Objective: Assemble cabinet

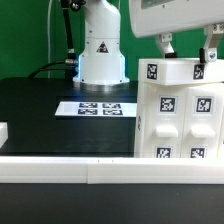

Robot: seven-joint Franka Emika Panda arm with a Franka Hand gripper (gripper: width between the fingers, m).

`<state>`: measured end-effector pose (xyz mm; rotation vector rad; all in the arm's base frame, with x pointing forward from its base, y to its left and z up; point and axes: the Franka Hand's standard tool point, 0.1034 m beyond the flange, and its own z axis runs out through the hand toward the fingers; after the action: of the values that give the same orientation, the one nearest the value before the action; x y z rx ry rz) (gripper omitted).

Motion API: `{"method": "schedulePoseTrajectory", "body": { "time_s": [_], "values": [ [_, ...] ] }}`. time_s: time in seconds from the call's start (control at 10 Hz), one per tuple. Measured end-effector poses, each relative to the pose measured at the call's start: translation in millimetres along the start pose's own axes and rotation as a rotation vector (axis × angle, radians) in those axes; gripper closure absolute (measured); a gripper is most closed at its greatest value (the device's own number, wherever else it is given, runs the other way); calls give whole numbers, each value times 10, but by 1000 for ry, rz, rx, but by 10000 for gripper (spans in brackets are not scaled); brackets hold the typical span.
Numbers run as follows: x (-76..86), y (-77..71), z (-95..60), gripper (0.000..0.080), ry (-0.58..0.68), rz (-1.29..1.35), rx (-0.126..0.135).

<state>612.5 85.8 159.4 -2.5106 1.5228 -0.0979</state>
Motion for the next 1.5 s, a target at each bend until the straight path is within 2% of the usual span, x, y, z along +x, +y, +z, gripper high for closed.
{"method": "schedulePoseTrajectory", "body": {
  "time_s": [0.2,0.7,1.2,1.5],
  "values": [
    [-2,-36,0,240,3,131,21],
    [-45,-47,15,240,-20,437,27],
    [-31,-76,22,240,-26,879,64],
    [-68,-116,11,240,-32,974,75]
  ]
}}
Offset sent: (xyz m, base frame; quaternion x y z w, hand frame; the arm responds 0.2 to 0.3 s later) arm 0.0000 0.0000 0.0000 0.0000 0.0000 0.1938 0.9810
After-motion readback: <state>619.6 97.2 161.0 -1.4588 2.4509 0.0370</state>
